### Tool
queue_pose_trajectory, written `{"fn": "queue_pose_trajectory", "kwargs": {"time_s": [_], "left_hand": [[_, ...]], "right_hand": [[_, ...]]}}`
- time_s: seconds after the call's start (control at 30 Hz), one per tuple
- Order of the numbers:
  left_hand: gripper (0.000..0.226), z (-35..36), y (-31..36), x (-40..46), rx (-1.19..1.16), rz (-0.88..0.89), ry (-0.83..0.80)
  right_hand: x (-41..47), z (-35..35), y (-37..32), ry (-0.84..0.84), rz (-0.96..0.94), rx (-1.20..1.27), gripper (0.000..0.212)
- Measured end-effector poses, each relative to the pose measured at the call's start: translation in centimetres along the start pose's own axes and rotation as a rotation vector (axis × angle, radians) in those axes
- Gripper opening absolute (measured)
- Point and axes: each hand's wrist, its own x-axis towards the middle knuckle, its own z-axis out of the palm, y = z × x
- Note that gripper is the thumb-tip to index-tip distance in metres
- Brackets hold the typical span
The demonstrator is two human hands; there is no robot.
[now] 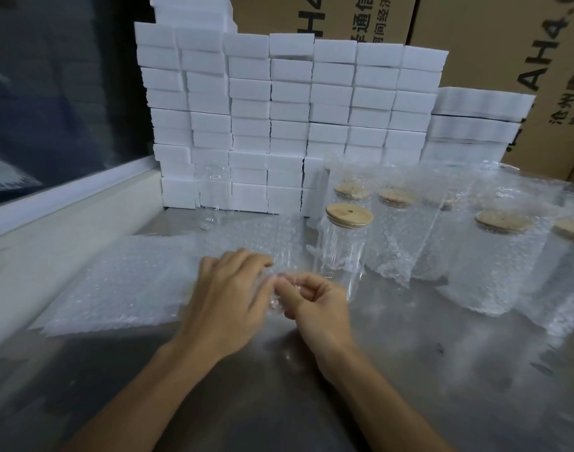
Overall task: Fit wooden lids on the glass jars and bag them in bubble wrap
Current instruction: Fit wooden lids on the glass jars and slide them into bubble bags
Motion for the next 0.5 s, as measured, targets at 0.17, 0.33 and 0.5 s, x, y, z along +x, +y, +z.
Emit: {"fn": "queue_pose_trajectory", "kwargs": {"time_s": [0.17, 0.33, 0.5], "left_hand": [[0.02, 1.3, -0.3, -0.5, -0.253, -0.153, -0.114], [0.012, 1.3, -1.0, -0.4, -0.325, -0.155, -0.081], [0.022, 1.2, -0.8, -0.1, -0.359, -0.214, 0.025]], "right_hand": [[0.2, -0.1, 0.4, -0.128, 0.019, -0.13, 0.025], [0.2, -0.3, 0.8, -0.134, 0.045, -0.135, 0.013], [0.5, -0.5, 0.6, -0.02, 0.04, -0.07, 0.025]]}}
